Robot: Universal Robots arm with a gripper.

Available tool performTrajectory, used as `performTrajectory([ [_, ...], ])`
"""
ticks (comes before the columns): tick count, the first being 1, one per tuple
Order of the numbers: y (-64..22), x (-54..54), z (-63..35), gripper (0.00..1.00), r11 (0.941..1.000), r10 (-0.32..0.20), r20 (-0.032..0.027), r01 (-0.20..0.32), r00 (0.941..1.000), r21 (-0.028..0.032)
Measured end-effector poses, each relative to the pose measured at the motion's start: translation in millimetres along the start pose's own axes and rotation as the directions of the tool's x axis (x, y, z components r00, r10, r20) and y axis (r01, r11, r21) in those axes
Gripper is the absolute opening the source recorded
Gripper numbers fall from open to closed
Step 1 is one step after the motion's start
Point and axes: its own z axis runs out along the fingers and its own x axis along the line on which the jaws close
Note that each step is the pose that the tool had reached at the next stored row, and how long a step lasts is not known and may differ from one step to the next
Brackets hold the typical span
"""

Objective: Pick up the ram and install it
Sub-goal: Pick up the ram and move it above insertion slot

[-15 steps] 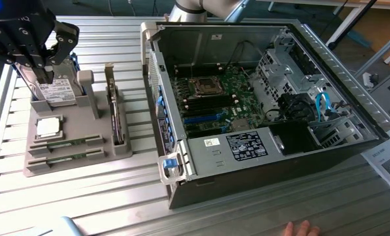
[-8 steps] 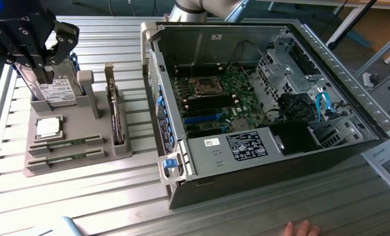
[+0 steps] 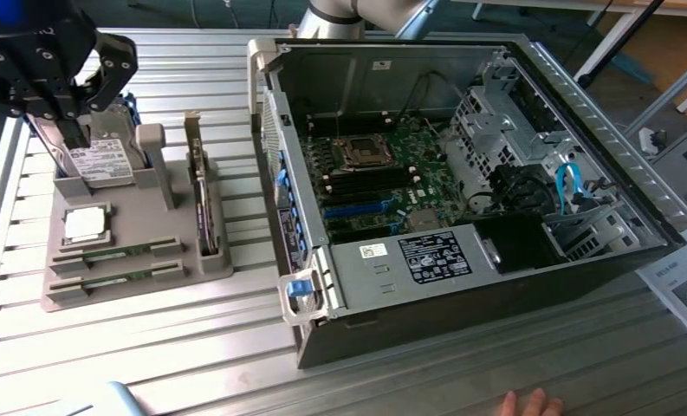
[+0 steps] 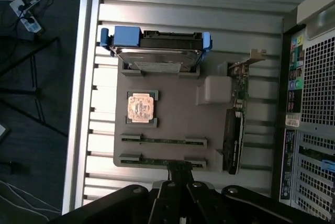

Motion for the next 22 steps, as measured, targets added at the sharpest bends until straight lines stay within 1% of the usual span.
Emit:
performTrajectory([
  [3, 0.0, 0.0, 0.0, 0.11, 0.9991, -0.041, -0.0117, 0.041, 0.9991, -0.0005],
  [5, 0.0, 0.0, 0.0, 0.11, 0.9987, -0.052, -0.0167, 0.052, 0.9985, -0.0009],
  [8, 0.0, 0.0, 0.0, 0.11, 0.9975, -0.070, -0.0288, 0.070, 0.9971, -0.0024],
  [10, 0.0, 0.1, 0.0, 0.11, 0.9961, -0.089, -0.0332, 0.089, 0.9955, -0.0027],
  [13, 0.0, 0.0, 0.0, 0.11, 0.9931, -0.117, -0.0372, 0.117, 0.9924, -0.0030],
  [14, 0.0, 0.0, 0.0, 0.11, 0.9906, -0.137, -0.0407, 0.137, 0.9898, -0.0031],
  [18, 0.0, 0.0, 0.1, 0.11, 0.9834, -0.181, -0.0487, 0.181, 0.9822, -0.0035],
  [19, 0.0, 0.0, 0.0, 0.11, 0.9797, -0.200, -0.0525, 0.200, 0.9783, -0.0037],
  [21, 0.0, 0.0, 0.0, 0.11, 0.9749, -0.222, -0.0568, 0.222, 0.9733, -0.0043],
  [22, 0.0, 0.0, 0.0, 0.11, 0.9706, -0.241, -0.0606, 0.241, 0.9687, -0.0049],
])
